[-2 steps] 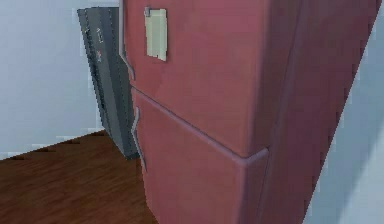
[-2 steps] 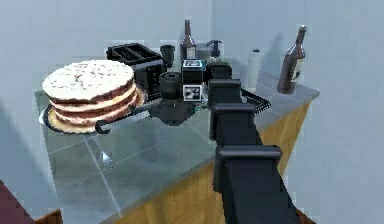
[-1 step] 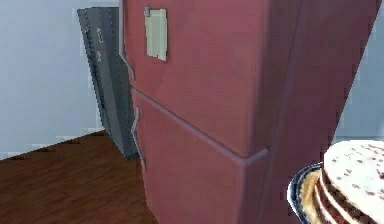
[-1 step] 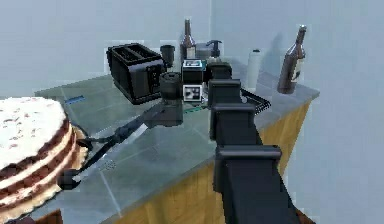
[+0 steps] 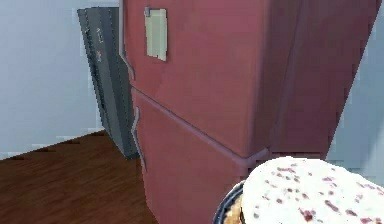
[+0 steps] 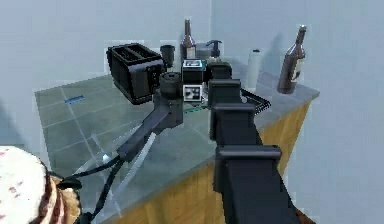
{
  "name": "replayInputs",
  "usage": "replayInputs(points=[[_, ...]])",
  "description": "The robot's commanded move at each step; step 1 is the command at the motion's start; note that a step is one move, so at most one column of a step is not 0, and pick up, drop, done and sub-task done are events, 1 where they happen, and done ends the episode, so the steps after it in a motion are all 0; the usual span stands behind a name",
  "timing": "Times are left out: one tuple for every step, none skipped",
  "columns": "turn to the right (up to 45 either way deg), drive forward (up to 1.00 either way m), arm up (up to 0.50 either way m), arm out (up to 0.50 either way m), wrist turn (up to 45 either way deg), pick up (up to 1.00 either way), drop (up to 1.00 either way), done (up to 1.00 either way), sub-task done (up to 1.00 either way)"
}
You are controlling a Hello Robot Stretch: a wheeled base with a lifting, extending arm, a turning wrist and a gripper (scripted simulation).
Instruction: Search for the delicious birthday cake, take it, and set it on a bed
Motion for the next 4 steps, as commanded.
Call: replayInputs(points=[[0.0,0.00,0.00,-0.22,0.0,0.00,0.00,0.00,0.00],[-45.0,0.00,0.00,0.00,0.0,0.00,0.00,0.00,0.00],[-45.0,0.00,0.00,0.00,0.0,0.00,0.00,0.00,0.00],[-30.0,0.00,0.00,0.00,0.0,0.00,0.00,0.00,0.00]])
